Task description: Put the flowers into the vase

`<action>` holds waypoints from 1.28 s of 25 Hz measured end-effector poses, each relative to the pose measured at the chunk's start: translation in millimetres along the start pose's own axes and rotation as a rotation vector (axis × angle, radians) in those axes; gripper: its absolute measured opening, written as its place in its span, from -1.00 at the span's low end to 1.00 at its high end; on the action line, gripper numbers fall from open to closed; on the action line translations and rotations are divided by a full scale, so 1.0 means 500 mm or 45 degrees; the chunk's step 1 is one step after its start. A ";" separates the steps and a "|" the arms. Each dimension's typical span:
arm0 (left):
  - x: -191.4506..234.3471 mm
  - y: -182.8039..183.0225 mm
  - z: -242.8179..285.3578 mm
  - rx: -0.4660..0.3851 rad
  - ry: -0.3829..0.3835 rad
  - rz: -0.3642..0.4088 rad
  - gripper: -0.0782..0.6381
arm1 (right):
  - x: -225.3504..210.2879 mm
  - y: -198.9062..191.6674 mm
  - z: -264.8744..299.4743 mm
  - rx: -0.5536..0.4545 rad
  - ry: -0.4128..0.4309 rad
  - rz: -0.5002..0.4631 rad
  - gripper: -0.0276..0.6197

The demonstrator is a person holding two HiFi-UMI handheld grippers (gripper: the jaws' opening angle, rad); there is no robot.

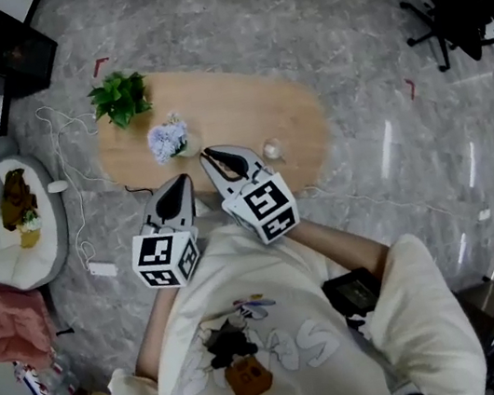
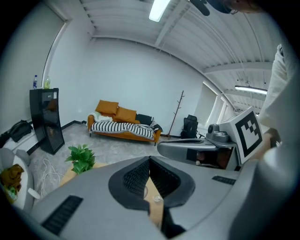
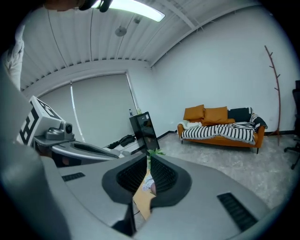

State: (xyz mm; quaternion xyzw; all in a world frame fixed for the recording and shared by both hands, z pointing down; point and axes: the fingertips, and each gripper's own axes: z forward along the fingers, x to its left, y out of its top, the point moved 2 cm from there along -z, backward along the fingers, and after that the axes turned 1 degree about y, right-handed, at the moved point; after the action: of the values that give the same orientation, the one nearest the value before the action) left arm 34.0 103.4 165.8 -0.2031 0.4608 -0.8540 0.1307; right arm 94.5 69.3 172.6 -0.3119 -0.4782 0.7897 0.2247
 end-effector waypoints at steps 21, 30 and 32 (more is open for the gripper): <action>-0.175 -0.035 0.094 -0.034 -0.129 0.002 -0.76 | -0.061 -0.080 -0.157 -0.010 -0.066 -0.008 -0.90; -0.204 -0.024 0.108 0.003 -0.149 0.023 -0.76 | -0.083 -0.075 -0.184 -0.031 -0.118 0.027 -0.90; -0.196 -0.019 0.110 -0.005 -0.135 0.004 -0.76 | -0.088 -0.073 -0.180 -0.027 -0.113 0.029 -0.90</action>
State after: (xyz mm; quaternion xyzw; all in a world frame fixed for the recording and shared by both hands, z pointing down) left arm 145.9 108.4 178.7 -0.2474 0.4553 -0.8409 0.1560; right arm 191.4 112.2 186.2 -0.2843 -0.4923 0.8002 0.1909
